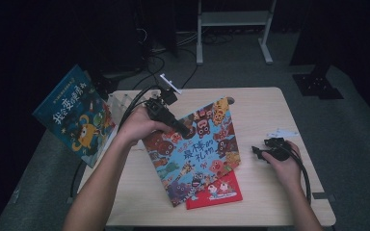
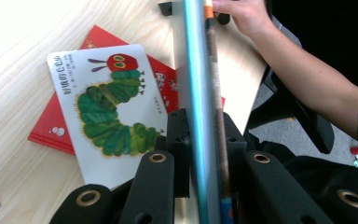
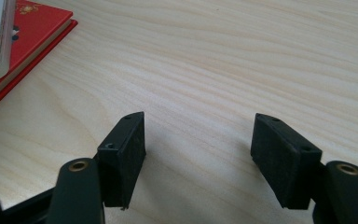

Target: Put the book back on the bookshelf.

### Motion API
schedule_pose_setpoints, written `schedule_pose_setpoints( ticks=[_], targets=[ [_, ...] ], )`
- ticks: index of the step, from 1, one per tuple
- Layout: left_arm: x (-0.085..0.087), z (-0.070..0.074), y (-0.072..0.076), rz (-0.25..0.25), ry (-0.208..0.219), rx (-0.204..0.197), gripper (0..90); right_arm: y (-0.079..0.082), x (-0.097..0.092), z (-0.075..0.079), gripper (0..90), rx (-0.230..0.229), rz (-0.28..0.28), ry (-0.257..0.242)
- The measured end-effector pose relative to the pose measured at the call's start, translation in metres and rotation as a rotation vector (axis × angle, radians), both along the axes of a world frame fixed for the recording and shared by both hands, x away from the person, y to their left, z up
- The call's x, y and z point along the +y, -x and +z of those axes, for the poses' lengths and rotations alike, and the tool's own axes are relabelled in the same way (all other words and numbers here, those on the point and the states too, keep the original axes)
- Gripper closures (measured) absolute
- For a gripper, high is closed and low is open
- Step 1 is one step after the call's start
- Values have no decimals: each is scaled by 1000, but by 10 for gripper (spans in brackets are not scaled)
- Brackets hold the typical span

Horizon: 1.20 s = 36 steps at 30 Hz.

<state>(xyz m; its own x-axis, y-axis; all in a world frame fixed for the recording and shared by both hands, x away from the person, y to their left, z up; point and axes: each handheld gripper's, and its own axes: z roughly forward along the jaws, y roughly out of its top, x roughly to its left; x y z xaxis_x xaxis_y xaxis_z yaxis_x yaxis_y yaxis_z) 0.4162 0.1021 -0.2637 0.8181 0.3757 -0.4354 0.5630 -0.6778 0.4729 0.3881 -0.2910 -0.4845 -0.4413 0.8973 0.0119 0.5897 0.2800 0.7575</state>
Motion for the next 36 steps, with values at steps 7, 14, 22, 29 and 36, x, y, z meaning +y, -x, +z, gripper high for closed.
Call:
schedule_pose_setpoints(
  ticks=[7, 14, 22, 29, 36],
  targets=[
    [8, 23, 11, -15, -9, -54, 798, 0, 0, 0, 340, 2, 1, 0],
    [26, 41, 17, -4, -30, -95, 797, -1, -1, 0, 334, 0, 0, 1],
    [56, 50, 22, 44, -69, -120, 798, -1, -1, 0, 319, 3, -7, 0],
    [85, 56, 28, 92, -68, -128, 796, -1, -1, 0, 310, 6, -14, -1],
    [113, 59, 33, 136, -79, -135, 797, -1, -1, 0, 306, 7, -16, -1]
  ],
)
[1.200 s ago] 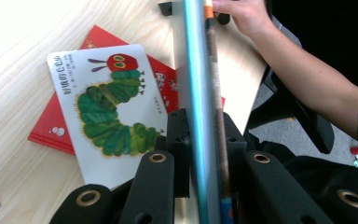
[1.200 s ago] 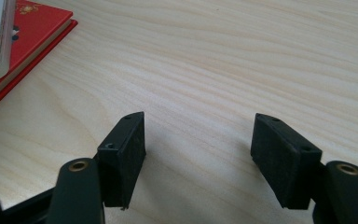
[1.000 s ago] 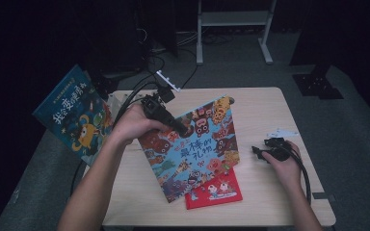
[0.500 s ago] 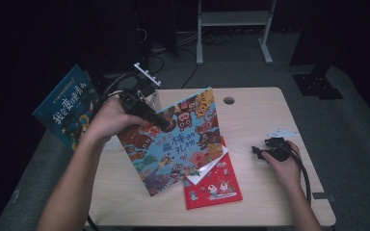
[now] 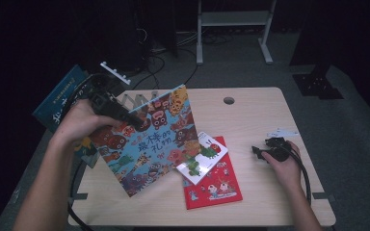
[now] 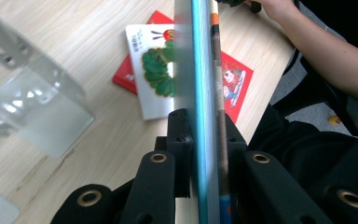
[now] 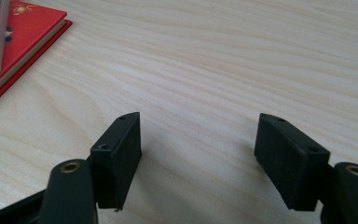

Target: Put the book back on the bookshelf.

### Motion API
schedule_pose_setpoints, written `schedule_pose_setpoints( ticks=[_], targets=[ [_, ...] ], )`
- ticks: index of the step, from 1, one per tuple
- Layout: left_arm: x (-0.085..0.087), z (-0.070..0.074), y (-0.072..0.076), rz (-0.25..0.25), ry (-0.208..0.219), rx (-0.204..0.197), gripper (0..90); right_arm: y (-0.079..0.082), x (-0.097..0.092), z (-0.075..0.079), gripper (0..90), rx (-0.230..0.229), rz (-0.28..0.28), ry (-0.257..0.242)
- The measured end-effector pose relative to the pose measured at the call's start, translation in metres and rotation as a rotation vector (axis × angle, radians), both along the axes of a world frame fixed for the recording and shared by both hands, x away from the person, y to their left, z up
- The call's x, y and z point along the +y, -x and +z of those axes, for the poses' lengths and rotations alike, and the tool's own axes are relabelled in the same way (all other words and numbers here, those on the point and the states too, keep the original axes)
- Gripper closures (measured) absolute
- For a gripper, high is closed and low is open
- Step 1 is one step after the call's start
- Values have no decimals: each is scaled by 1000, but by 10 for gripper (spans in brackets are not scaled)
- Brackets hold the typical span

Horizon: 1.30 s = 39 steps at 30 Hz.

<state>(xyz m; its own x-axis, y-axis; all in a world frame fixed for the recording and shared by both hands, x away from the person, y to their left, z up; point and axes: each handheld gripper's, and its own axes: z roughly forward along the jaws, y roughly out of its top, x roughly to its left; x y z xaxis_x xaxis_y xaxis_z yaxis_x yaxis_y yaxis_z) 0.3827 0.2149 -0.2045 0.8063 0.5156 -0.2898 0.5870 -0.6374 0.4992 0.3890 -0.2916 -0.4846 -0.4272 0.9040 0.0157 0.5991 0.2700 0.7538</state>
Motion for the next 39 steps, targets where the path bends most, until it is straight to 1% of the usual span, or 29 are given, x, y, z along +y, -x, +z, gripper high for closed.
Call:
schedule_pose_setpoints(
  ticks=[11, 15, 18, 24, 29, 31, 35, 39],
  targets=[
    [46, 6, 13, 81, 5, -21, 797, 0, 0, 0, 304, -1, 0, 0],
    [64, 5, 18, 118, 4, -20, 797, 0, 0, 0, 303, 0, -1, 0],
    [77, 4, 22, 142, 3, -21, 796, 0, 0, 0, 302, 0, -2, -1],
    [104, -3, 28, 209, -9, -16, 797, 0, 0, 0, 301, 0, -1, -1],
    [127, -8, 33, 279, -28, -13, 796, 0, 0, 0, 301, 0, -3, -1],
    [135, -9, 35, 310, -36, -12, 797, 0, 0, 0, 300, 0, -1, -1],
    [149, -11, 36, 349, -56, -9, 797, 0, -1, 0, 297, 0, -2, 0],
    [160, -14, 38, 388, -58, 0, 797, 0, 0, 0, 296, 1, -3, -1]
  ],
)
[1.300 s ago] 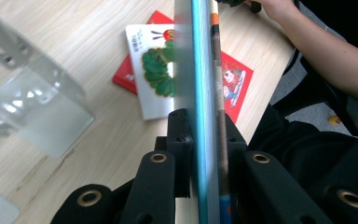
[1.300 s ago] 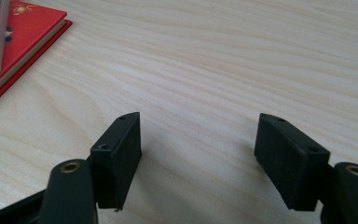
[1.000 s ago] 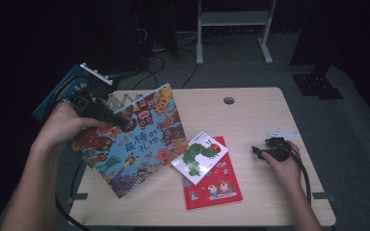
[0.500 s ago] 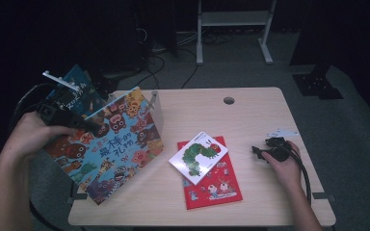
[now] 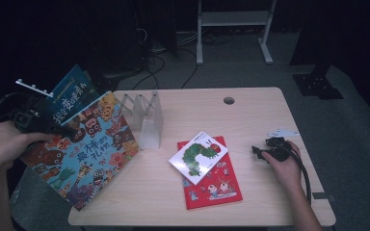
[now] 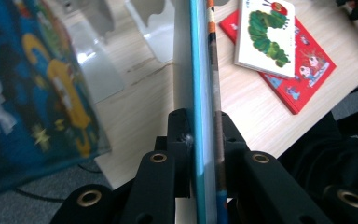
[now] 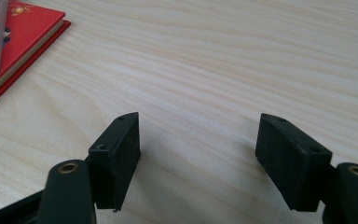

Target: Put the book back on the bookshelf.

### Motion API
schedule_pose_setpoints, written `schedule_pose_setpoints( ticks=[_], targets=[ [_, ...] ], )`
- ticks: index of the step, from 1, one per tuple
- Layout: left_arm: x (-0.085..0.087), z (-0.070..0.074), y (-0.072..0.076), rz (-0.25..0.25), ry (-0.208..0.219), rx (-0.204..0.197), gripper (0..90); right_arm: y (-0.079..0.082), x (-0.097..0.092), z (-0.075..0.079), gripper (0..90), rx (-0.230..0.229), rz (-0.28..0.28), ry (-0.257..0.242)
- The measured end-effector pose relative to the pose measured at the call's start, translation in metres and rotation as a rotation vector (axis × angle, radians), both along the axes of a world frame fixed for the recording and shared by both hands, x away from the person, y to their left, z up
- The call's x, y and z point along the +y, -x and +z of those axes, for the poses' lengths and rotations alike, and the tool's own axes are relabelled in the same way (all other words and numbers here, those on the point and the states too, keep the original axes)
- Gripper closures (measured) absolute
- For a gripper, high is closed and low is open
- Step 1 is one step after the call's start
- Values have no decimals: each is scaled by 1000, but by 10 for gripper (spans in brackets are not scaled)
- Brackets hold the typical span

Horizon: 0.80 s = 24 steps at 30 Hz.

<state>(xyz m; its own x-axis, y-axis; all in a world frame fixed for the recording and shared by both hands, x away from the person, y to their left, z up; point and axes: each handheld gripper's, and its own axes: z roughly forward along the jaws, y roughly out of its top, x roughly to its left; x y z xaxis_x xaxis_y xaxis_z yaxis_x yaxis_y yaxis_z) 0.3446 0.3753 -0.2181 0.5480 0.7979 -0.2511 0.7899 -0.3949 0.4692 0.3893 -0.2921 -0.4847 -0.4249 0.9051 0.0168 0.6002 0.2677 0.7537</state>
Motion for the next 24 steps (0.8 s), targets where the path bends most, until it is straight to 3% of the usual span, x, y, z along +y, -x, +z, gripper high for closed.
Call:
schedule_pose_setpoints(
  ticks=[7, 24],
  targets=[
    [13, 0, 0, 82, -21, -6, 798, 0, 0, 0, 296, -1, 1, 0],
    [13, -5, -12, 203, -97, -23, 800, 0, 0, 0, 289, 1, 0, 1]
  ],
)
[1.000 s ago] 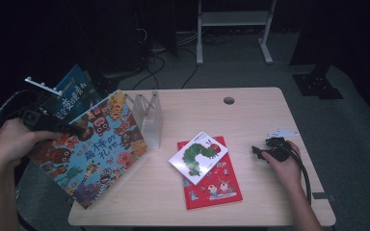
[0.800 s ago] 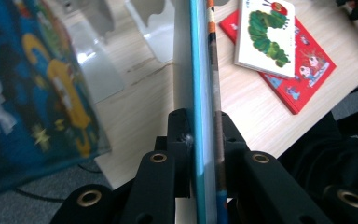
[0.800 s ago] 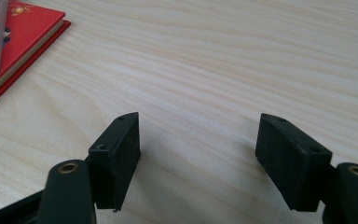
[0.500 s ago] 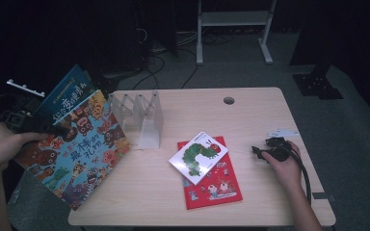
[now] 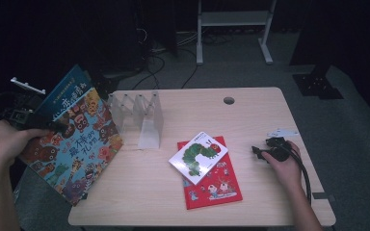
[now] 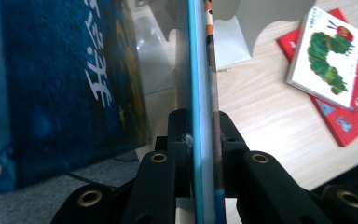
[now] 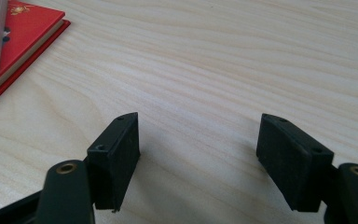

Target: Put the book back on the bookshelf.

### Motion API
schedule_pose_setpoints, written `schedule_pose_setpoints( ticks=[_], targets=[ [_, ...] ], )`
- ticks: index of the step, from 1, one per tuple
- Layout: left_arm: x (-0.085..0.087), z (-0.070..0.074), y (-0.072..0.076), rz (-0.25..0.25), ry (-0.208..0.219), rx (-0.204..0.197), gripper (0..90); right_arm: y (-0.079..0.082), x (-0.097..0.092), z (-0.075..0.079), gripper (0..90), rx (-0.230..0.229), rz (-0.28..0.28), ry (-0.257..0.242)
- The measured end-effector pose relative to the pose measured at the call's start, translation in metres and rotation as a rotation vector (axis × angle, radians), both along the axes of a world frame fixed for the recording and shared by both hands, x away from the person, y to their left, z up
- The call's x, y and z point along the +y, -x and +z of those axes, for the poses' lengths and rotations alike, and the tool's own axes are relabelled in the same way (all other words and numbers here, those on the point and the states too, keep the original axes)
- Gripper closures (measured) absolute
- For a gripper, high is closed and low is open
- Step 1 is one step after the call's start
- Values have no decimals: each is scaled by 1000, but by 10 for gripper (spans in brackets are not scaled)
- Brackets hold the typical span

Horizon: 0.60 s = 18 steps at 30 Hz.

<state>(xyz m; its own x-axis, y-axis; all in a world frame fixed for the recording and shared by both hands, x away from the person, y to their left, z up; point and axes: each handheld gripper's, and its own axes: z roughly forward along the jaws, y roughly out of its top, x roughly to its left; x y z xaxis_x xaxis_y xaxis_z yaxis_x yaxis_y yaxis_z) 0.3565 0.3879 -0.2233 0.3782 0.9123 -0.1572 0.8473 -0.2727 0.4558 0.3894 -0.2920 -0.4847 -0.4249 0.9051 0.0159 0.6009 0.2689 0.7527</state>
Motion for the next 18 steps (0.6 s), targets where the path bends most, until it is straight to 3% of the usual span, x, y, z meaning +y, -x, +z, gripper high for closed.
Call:
schedule_pose_setpoints(
  ticks=[9, 13, 18],
  targets=[
    [-7, -1, -8, 60, -7, -46, 801, 0, 0, 0, 288, 0, 0, 1],
    [-14, -3, -14, 68, -35, -50, 801, 0, 0, 0, 288, 0, 0, 0],
    [-18, -2, -21, 86, -36, -57, 802, 0, 0, 0, 287, 0, 0, 0]
  ],
)
